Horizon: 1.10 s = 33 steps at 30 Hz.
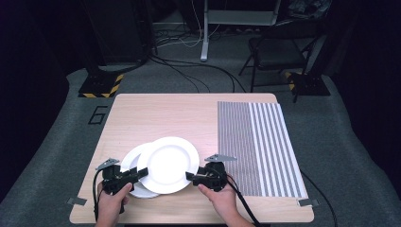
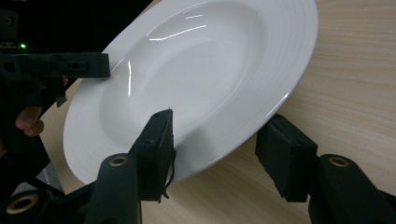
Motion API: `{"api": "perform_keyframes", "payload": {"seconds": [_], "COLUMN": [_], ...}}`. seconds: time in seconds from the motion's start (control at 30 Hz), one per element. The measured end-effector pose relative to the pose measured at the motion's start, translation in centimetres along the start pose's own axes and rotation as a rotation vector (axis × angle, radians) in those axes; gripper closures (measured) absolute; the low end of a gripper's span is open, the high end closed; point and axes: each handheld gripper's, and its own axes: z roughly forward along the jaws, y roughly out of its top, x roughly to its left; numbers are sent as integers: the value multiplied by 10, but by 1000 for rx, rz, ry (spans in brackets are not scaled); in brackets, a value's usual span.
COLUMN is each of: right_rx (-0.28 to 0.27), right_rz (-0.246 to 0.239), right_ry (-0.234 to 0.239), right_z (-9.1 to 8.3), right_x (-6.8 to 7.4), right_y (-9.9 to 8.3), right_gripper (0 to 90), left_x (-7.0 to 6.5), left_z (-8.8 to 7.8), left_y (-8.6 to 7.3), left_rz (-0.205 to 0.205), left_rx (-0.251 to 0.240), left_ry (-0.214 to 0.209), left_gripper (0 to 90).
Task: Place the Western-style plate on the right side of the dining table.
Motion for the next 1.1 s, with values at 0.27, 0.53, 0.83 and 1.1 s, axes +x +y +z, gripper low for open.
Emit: {"api": "perform_keyframes", "payload": {"seconds": [0.27, 0.53, 0.83, 1.1], "right_rx": [-9, -23, -55, -75], "right_rz": [1, -24, -29, -46], "right_ry": [-46, -78, -101, -138], "right_z": [0, -1, -6, -8], "right_x": [-4, -8, -10, -12], "right_y": [4, 6, 11, 14], "right_gripper": [463, 468, 466, 467], "left_x": [-7, -18, -29, -40], "left_z": [2, 4, 6, 8], "left_y": [0, 0, 4, 9], "left_rz": [36, 94, 129, 147], "left_rx": [-16, -52, -100, -120], "left_ry": [13, 47, 80, 102], "left_gripper": [540, 531, 517, 516]}}
